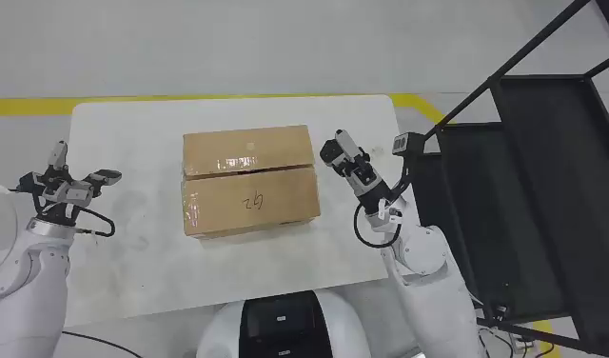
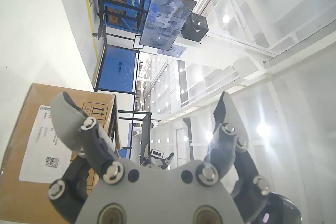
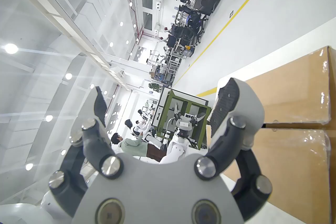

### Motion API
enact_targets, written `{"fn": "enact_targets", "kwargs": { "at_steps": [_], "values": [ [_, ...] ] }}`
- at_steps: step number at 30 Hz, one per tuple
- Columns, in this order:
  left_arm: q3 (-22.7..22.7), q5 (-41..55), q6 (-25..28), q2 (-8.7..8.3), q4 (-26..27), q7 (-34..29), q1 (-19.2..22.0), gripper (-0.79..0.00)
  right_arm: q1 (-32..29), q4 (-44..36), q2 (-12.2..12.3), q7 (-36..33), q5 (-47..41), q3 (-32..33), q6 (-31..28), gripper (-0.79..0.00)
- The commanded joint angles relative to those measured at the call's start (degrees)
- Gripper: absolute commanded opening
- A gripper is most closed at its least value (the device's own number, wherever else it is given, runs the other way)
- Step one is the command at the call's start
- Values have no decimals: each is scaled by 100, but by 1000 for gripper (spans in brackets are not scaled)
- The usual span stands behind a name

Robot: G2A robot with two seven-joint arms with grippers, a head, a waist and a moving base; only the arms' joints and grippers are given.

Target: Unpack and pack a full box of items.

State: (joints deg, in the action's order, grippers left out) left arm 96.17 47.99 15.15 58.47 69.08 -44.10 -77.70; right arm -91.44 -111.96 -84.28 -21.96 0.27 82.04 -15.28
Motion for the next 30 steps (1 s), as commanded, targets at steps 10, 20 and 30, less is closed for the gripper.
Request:
{"fn": "enact_targets", "kwargs": {
  "at_steps": [10, 20, 30],
  "values": [
    [0, 0, 0, 0, 0, 0, 0, 0, 0, 0, 0, 0, 0, 0, 0, -1],
    [-19, -48, -125, -2, 120, -59, -18, 0, 65, 58, 35, -456, -127, -41, 262, 0],
    [186, -1015, 2, -180, -61, -1939, 164, 0, 510, 559, 385, -3709, -303, 761, 1483, 0]
  ]
}}
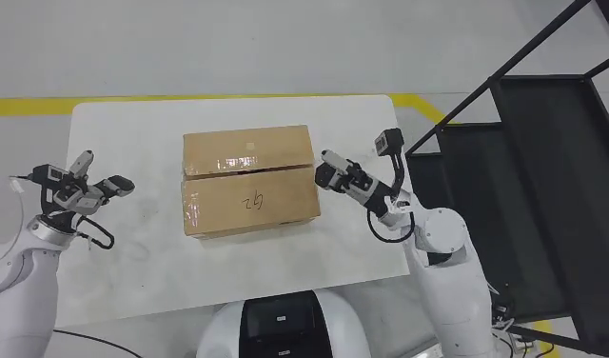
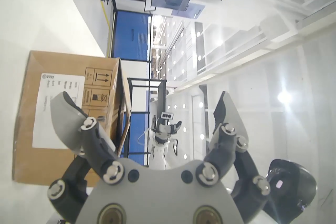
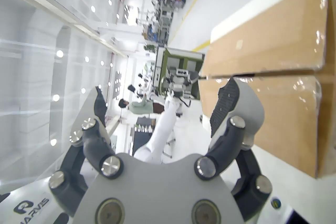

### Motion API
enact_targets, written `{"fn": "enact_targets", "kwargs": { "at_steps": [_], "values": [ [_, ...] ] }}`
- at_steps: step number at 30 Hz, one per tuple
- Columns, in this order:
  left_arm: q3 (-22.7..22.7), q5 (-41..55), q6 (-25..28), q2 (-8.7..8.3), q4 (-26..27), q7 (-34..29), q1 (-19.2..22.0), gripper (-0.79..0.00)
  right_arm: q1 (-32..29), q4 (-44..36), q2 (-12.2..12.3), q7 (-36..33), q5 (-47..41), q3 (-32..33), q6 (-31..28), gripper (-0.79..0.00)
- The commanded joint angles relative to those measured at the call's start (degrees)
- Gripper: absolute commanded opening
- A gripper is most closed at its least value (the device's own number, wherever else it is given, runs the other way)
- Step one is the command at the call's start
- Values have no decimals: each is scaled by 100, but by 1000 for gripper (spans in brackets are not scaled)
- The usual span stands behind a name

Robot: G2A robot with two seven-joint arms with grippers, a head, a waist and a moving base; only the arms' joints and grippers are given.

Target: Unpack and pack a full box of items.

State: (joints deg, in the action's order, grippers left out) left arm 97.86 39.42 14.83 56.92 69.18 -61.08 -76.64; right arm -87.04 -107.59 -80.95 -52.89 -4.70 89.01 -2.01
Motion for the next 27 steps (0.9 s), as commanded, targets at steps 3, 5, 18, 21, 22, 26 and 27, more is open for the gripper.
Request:
{"fn": "enact_targets", "kwargs": {
  "at_steps": [3, 5, 18, 21, 22, 26, 27],
  "values": [
    [11, -303, 17, -66, -227, -696, 206, 0, 309, 422, 145, -1187, 425, 166, 175, 0],
    [-13, -112, -100, -71, -314, -1019, 286, 0, 466, 648, 191, -1363, 689, 133, 7, 0],
    [-24, 35, -212, -72, -354, -1188, 325, 0, 706, 1039, 230, -1414, 730, 34, -192, 0],
    [-24, 35, -212, -72, -354, -1188, 325, 0, 706, 1039, 230, -1414, 730, 34, -192, 0],
    [-24, 35, -212, -72, -354, -1188, 325, 0, 706, 1039, 230, -1414, 730, 34, -192, 0],
    [-24, 35, -212, -72, -354, -1188, 325, 0, 763, 1173, 249, -1357, 720, -15, -308, 0],
    [-24, 35, -212, -72, -354, -1188, 325, 0, 845, 1269, 269, -1388, 817, -9, -410, 0]
  ]
}}
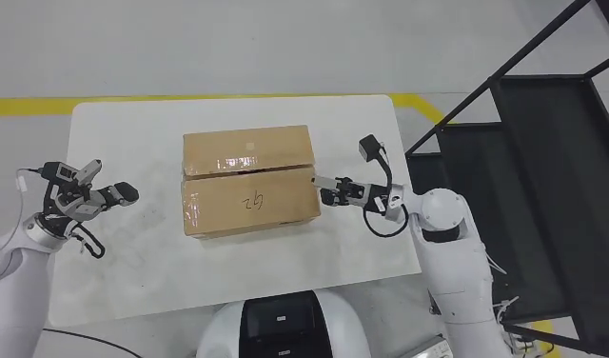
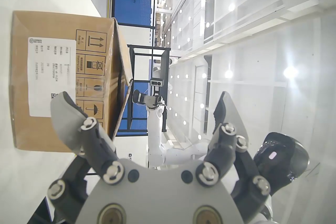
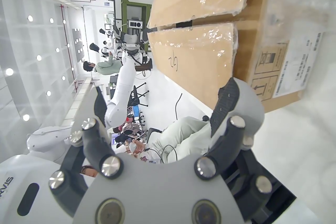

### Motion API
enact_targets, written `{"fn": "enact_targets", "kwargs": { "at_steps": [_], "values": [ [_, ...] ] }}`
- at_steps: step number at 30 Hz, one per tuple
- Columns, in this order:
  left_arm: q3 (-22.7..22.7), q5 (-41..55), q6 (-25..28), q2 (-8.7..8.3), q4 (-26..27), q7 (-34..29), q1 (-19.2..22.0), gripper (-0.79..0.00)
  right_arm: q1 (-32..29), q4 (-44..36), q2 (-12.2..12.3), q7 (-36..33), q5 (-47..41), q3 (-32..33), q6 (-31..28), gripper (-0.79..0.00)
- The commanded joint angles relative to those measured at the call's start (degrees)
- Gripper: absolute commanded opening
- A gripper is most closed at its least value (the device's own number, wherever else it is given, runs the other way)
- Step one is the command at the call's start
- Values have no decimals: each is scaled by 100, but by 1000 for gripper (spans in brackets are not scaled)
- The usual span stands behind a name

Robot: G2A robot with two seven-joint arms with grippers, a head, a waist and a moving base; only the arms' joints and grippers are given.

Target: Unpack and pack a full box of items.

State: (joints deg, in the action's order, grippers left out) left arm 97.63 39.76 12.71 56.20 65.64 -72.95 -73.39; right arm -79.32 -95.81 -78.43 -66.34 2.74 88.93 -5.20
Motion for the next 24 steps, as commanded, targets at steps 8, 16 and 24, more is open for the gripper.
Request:
{"fn": "enact_targets", "kwargs": {
  "at_steps": [8, 16, 24],
  "values": [
    [104, 5, -182, -14, 180, 483, -112, 0, 579, 873, 106, -110, 209, -209, -678, 0],
    [64, 33, -242, -17, 244, 504, -142, 0, 826, 1100, 151, -195, -91, -517, -966, 0],
    [63, 20, -265, -29, 265, 527, -149, 0, 808, 937, 251, -718, -810, -490, -1239, 0]
  ]
}}
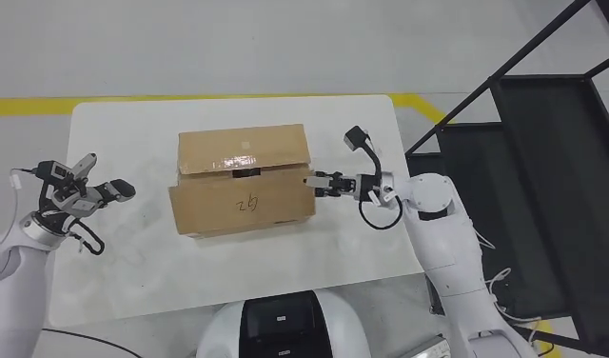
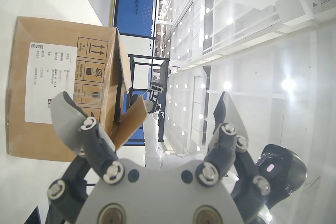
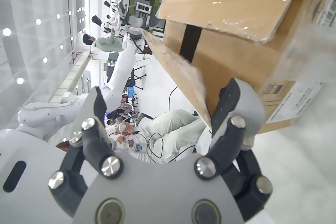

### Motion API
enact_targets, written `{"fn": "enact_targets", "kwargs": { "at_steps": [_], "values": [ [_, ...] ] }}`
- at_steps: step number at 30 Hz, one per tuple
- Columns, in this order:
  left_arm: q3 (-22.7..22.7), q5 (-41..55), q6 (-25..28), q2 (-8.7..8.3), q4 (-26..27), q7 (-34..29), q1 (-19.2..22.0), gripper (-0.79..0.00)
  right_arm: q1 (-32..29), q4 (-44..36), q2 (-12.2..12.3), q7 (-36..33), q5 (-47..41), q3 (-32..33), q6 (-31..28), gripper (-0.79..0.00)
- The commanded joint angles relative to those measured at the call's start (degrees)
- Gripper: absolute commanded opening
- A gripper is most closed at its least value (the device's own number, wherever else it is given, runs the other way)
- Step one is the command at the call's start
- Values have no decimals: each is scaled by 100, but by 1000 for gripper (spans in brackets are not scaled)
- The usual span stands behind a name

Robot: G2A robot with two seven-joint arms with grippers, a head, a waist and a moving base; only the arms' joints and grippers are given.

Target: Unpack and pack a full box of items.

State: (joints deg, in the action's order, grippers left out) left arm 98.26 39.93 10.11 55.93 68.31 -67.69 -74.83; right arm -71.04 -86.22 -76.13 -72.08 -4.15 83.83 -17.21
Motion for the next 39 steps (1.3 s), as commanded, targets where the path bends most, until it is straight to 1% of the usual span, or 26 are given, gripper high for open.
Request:
{"fn": "enact_targets", "kwargs": {
  "at_steps": [1, 6, 9, 12, 18, 23, 27, 30, 35, 39],
  "values": [
    [-3, 0, -9, -3, -6, 2, -9, 0, -31, -35, 37, -262, -236, 37, -74, 0],
    [-65, -30, -41, -4, -10, -39, 2, 0, -76, -34, 109, -986, -966, 20, -226, 0],
    [-81, -28, -43, -7, -13, -61, 10, 0, -104, -150, 148, -1373, -1048, -193, -126, 0],
    [-91, -43, -42, -12, -12, -94, 15, 0, -164, -325, 198, -1592, -829, -547, 93, 0],
    [-86, -12, -54, -25, -22, -215, -1, 0, -240, -238, 302, -1592, -148, -1238, 166, 0],
    [-128, 69, -205, -46, 9, -673, -2, 0, -185, -39, 321, -1290, 437, -1600, 252, 0],
    [-218, -83, -386, -80, 42, -1128, 24, 0, -166, -18, 340, -981, 765, -1772, 296, 0],
    [-323, -248, -407, -94, 30, -1301, 60, 0, -185, -42, 366, -799, 954, -1833, 303, 0],
    [-591, -269, -456, -82, -33, -1637, 133, 0, -286, -229, 419, -650, 911, -1841, 233, 0],
    [-716, 210, -478, -49, -13, -2031, 194, 0, -458, -537, 489, -755, 546, -1695, 113, 0]
  ]
}}
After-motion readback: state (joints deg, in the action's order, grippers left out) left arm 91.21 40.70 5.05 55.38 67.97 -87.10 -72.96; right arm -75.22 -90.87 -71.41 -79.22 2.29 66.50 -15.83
